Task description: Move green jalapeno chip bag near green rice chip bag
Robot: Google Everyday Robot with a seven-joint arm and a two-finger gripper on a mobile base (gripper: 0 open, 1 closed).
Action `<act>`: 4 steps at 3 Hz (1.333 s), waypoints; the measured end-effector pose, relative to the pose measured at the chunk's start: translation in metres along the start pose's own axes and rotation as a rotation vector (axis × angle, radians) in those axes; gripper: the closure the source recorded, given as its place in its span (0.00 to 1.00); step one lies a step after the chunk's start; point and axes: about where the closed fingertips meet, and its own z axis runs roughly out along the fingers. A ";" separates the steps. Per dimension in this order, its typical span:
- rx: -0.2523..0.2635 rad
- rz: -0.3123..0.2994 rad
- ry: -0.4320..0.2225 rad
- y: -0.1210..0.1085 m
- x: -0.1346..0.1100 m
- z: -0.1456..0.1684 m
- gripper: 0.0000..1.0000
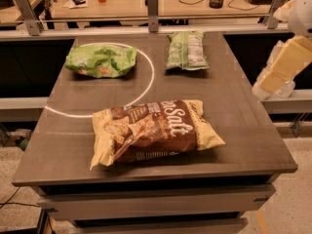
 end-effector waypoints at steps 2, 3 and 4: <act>0.016 0.324 -0.239 -0.069 -0.054 0.030 0.00; -0.040 0.398 -0.292 -0.093 -0.072 0.070 0.00; -0.071 0.445 -0.270 -0.103 -0.067 0.106 0.00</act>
Offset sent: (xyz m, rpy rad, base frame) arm 0.1556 0.0458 0.0086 0.5655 -0.0072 -0.2992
